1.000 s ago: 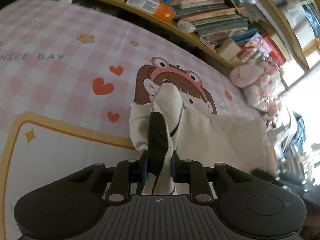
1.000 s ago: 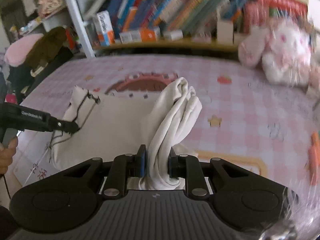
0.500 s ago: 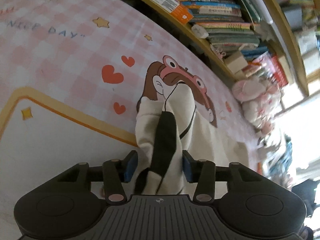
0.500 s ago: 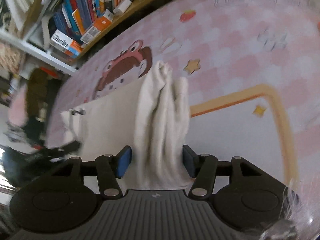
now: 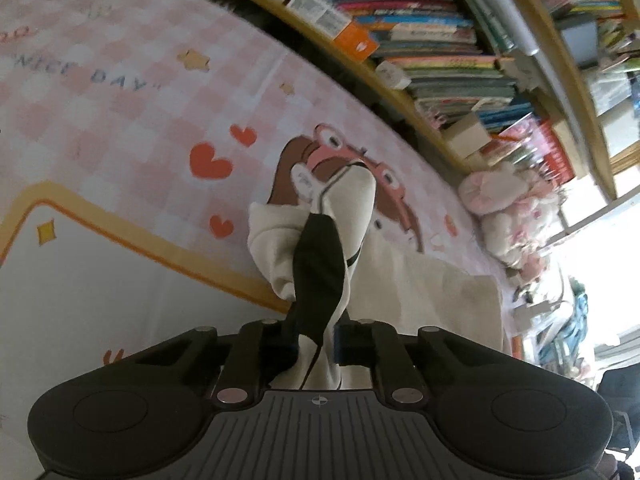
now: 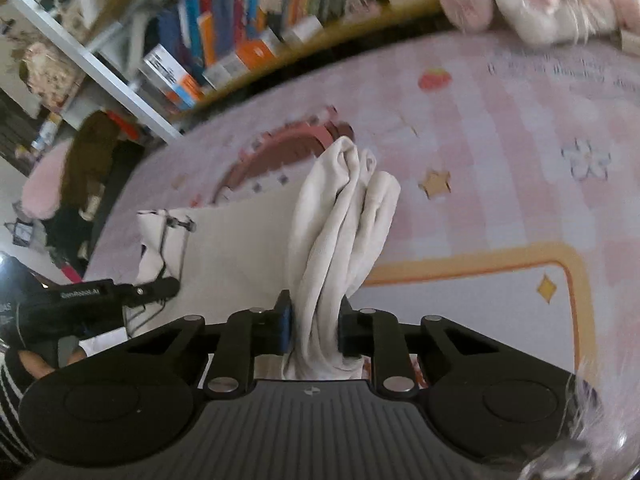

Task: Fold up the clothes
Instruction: 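Lift the folded tote bag with both grippers and carry it toward the bookshelf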

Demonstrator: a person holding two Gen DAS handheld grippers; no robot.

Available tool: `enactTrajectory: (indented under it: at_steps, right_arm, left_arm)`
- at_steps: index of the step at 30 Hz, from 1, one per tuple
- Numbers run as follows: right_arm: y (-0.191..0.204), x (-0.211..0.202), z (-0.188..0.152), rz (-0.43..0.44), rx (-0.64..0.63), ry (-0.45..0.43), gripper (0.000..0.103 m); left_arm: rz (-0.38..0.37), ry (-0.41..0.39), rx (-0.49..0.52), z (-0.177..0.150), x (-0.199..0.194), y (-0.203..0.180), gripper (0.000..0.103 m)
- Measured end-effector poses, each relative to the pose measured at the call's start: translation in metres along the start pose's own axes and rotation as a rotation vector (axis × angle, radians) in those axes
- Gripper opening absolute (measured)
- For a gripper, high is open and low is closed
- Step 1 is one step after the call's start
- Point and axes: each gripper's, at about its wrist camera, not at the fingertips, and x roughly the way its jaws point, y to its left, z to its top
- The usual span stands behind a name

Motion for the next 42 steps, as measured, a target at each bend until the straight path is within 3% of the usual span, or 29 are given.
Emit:
enactTrajectory:
  at_steps: [22,42]
  right_arm:
    - [0.041,-0.009,0.034,0.004,-0.035,-0.093,0.018]
    - [0.035,0.054,0.115,-0.005,-0.017,-0.116,0.018]
  left_arm:
    - [-0.111,-0.067,0.067,0.054,-0.022,-0.007,0.012]
    - [-0.110,-0.091,0.120,0.142,0.037,-0.002,0.012]
